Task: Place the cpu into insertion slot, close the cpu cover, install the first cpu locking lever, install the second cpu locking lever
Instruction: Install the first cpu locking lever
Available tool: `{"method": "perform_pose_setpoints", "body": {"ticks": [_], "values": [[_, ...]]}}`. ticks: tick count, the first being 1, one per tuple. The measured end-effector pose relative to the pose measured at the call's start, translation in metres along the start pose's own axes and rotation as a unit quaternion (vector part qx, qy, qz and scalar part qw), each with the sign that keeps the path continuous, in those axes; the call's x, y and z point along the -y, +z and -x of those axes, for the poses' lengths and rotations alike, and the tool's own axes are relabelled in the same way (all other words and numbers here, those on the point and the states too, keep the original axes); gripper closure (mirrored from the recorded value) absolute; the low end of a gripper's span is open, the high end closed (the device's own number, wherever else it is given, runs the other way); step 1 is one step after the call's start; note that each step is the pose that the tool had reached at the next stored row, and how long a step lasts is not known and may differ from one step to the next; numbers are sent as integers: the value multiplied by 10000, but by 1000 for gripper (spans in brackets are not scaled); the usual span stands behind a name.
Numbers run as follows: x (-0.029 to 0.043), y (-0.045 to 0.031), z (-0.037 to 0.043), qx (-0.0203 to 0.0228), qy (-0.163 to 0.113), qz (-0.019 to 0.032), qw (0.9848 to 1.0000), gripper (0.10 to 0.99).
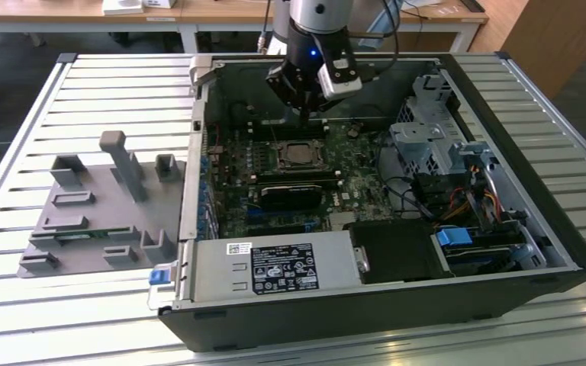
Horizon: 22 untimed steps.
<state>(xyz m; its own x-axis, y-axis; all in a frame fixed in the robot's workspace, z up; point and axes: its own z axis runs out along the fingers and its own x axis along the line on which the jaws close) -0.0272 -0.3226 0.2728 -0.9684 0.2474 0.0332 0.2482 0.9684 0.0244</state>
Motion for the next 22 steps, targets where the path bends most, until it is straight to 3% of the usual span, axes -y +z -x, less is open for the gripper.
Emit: {"method": "perform_pose_setpoints", "body": {"ticks": [10, 15, 17, 20, 22], "values": [[0, 0, 0, -8, -375, -12, 9993, 980], [-1, 0, 0, -18, -658, -12, 9978, 980], [0, 0, 1, -27, -779, 18, 9970, 980], [0, 3, 0, -53, -891, 148, 9959, 980], [1, 6, -5, -47, -929, 171, 9955, 980]]}}
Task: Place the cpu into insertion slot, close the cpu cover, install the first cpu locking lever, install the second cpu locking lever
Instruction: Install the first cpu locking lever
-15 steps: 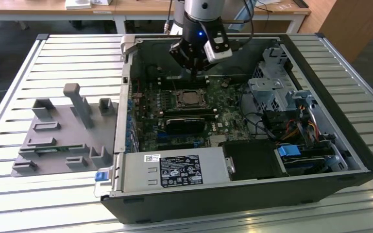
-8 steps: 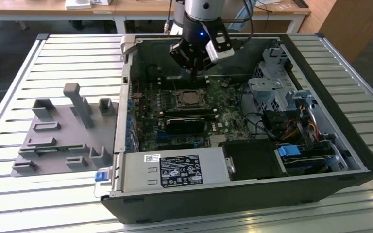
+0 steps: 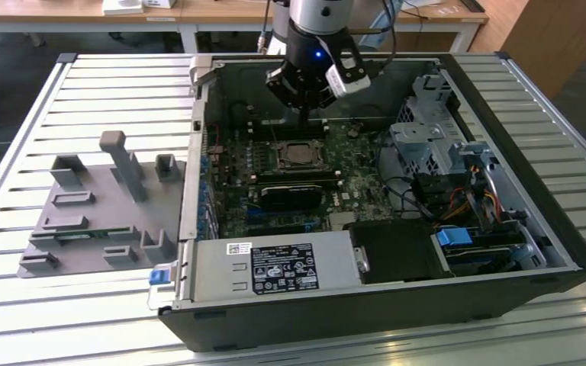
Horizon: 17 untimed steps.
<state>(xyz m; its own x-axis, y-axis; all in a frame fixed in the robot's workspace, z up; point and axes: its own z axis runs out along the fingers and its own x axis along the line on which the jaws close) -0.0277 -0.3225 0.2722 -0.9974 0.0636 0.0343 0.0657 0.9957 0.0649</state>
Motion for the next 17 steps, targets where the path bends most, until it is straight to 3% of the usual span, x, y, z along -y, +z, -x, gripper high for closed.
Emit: {"method": "perform_pose_setpoints", "body": {"ticks": [4, 14, 17], "values": [[5, 6, -62, 12, -34, 0, 10000, 980], [27, 41, -377, 24, -39, 0, 10000, 980], [29, 47, -406, 33, -40, 1, 10000, 980]]}}
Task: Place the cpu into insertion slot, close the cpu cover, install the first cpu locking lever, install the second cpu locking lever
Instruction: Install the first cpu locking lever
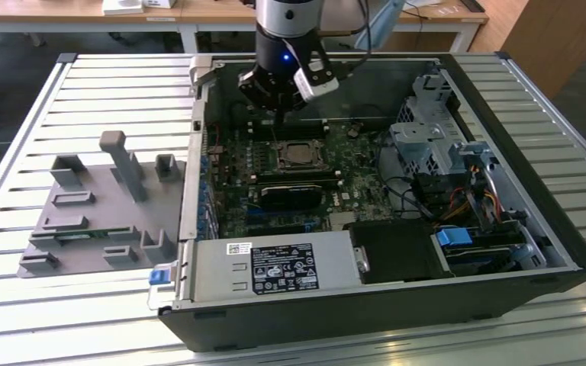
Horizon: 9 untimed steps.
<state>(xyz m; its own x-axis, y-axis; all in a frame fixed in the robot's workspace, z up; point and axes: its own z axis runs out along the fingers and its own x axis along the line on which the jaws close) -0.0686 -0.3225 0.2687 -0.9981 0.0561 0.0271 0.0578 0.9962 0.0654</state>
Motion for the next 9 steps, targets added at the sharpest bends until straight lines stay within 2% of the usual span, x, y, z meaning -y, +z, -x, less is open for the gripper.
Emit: {"method": "perform_pose_setpoints", "body": {"ticks": [9], "values": [[9, 6, -152, 47, -3, 2, 10000, 980]]}}
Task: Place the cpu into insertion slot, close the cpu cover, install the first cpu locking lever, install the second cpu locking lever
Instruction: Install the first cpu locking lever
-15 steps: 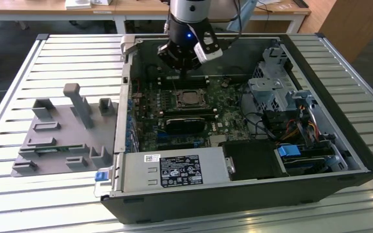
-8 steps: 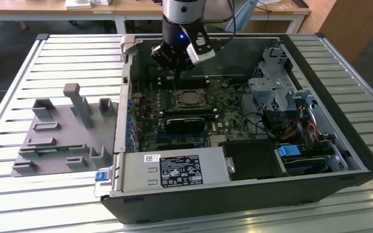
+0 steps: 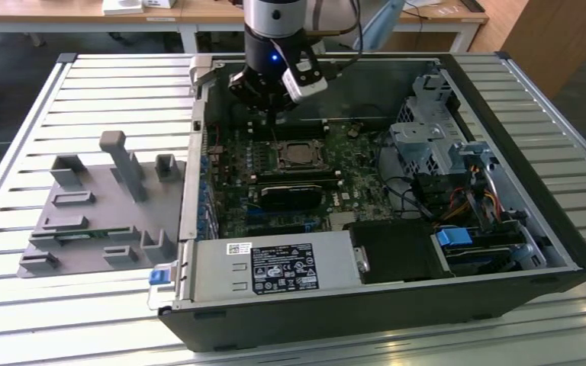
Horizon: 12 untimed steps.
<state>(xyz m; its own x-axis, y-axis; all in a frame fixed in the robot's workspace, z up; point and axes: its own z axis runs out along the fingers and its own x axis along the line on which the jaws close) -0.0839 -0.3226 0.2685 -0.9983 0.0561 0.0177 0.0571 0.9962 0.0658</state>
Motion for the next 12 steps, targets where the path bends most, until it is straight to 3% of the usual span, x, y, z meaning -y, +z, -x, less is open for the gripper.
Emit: {"method": "perform_pose_setpoints", "body": {"ticks": [8, 12], "values": [[2, 23, -104, 24, -1, 2, 10000, 980], [-30, 52, -137, 31, -2, 2, 10000, 980]]}}
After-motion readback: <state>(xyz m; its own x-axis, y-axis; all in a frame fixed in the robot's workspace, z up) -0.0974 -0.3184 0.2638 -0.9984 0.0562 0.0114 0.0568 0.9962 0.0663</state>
